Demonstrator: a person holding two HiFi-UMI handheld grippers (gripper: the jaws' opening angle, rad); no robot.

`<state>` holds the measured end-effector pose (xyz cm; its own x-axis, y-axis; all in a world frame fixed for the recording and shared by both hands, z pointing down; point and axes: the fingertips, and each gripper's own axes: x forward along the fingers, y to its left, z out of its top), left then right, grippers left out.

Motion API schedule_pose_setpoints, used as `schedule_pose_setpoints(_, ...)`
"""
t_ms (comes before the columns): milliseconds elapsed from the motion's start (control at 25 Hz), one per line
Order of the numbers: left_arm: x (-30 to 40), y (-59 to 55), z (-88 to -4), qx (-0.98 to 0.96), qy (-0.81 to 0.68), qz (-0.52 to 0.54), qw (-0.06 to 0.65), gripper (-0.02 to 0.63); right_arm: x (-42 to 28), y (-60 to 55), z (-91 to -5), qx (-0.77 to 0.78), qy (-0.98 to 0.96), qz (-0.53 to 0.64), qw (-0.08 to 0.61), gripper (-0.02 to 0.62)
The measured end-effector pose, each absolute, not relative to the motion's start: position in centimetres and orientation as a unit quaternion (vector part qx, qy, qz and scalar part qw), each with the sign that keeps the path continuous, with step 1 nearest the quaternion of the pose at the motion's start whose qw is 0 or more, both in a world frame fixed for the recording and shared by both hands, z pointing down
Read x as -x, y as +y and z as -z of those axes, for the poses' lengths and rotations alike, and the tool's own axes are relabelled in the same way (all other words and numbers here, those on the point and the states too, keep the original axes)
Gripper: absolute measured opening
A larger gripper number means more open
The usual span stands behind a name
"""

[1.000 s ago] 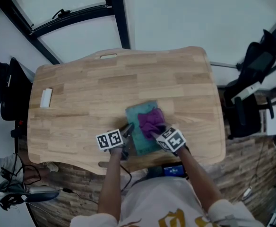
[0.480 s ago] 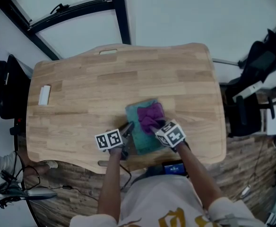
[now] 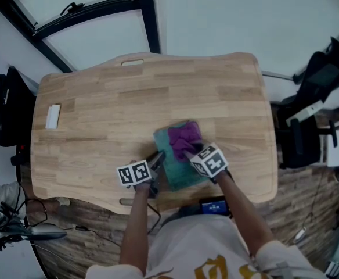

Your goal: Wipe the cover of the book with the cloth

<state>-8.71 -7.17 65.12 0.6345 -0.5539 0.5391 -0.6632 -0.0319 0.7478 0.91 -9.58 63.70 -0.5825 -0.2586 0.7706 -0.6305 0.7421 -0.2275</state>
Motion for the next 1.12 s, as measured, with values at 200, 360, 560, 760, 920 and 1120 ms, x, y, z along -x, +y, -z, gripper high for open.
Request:
schedule_pose_setpoints(200,8.5,-7.1,-65.1,-0.715,-0.425,-0.048,0.553,0.121,-0.8,-10.4,-63.6,-0.264,-0.854,-0.252,0.371,0.072)
schedule_pose_setpoints(360,8.4,-7.1,-65.2,-0.715,-0.420,-0.046,0.556,0.121,-0.7,-11.2,-63.7,-0.272,-0.851,-0.257,0.368,0.072)
schedule_pose_setpoints(560,8.4,-7.1,-65.1,-0.716,-0.421,-0.047,0.555,0.121,-0.5,-12.2,-63.6,-0.284,-0.848,-0.253,0.369,0.072)
schedule_pose_setpoints(760,8.4,-7.2,-65.0,-0.716,-0.421,-0.047,0.555,0.121,-0.5,-12.4,-63.6,-0.292,-0.846,-0.253,0.368,0.072)
schedule_pose_setpoints(920,8.4,-7.1,-65.1,-0.716,-0.420,-0.046,0.556,0.121,-0.7,-12.7,-63.6,-0.310,-0.843,-0.254,0.358,0.072)
schedule_pose_setpoints(1120,8.4,-7.2,-65.1,-0.716,-0.421,-0.046,0.555,0.120,-0.6,-12.8,-63.5,-0.322,-0.840,-0.259,0.352,0.072)
